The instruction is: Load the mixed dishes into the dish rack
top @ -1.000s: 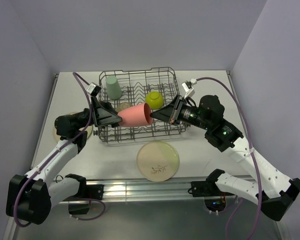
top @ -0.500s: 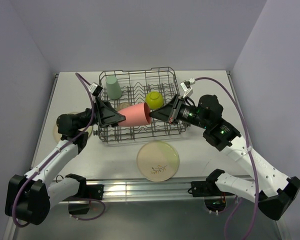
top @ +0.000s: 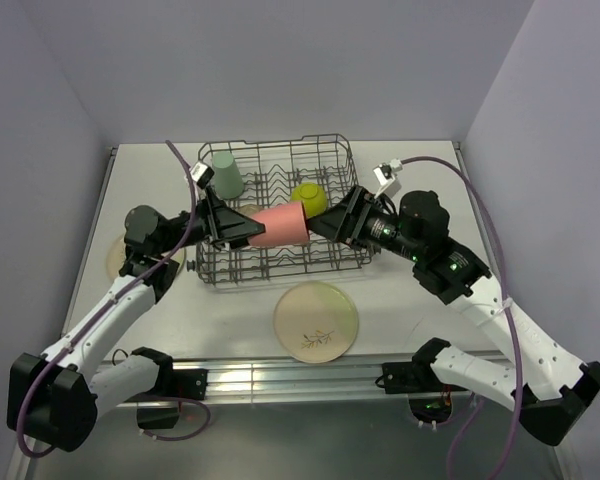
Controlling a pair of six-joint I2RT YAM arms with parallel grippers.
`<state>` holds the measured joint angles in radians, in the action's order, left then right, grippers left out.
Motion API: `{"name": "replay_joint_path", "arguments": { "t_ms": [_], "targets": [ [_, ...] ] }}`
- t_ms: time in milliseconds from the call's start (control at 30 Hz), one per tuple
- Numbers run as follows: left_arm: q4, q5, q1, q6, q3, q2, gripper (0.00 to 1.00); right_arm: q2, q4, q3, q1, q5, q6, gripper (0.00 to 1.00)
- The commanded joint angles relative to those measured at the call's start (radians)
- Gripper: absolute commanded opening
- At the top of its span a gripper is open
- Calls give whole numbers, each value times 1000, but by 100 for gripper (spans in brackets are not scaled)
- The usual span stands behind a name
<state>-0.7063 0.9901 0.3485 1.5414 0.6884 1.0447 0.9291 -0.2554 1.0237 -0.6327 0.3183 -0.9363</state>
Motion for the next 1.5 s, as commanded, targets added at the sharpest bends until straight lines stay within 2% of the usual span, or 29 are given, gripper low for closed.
{"name": "replay_joint_path", "arguments": {
  "t_ms": [0, 33, 100, 133, 167, 200, 267, 300, 333, 433, 567, 700, 833, 933, 1233, 1467],
  "targets": [
    [204, -73, 6, -151, 112, 3, 0, -41, -137, 82, 13, -184, 86, 98],
    [288, -91, 10, -252, 140, 14, 0, -44, -166, 97, 13, -227, 97, 100],
    [464, -152, 20, -325, 219, 34, 0, -52, -259, 113, 16, -312, 122, 100],
    [513, -171, 32, -386, 246, 58, 0, -58, -286, 125, 16, -406, 132, 100],
    [545, -192, 40, -411, 291, 73, 0, -64, -310, 128, 16, -445, 140, 100],
    [645, -218, 49, -438, 324, 89, 0, -79, -352, 130, 16, -481, 146, 100],
    [782, -351, 90, -559, 443, 147, 0, -96, -389, 131, 14, -574, 165, 100],
    [914, -408, 108, -631, 492, 203, 0, -114, -412, 128, 16, -597, 171, 100],
    [965, -510, 147, -658, 538, 236, 0, -122, -429, 128, 16, -642, 180, 100],
    [1098, -620, 216, -723, 693, 369, 0, -145, -482, 131, 16, -692, 195, 100],
    [1283, -918, 311, -787, 936, 529, 0, -171, -551, 151, 16, -768, 200, 100],
    [1369, -986, 391, -819, 1095, 732, 0, -194, -582, 162, 16, -795, 208, 100],
    [1501, -1080, 454, -833, 1371, 943, 0, -203, -623, 173, 16, -852, 209, 100],
    [1582, -1120, 480, -827, 1502, 1072, 0, -216, -647, 179, 14, -880, 215, 100],
    [1601, -1168, 494, -808, 1544, 1163, 0, -274, -657, 150, 16, -910, 231, 100],
    [1634, -1122, 506, -820, 1612, 1242, 0, -282, -654, 144, 14, -903, 232, 100]
  ]
}}
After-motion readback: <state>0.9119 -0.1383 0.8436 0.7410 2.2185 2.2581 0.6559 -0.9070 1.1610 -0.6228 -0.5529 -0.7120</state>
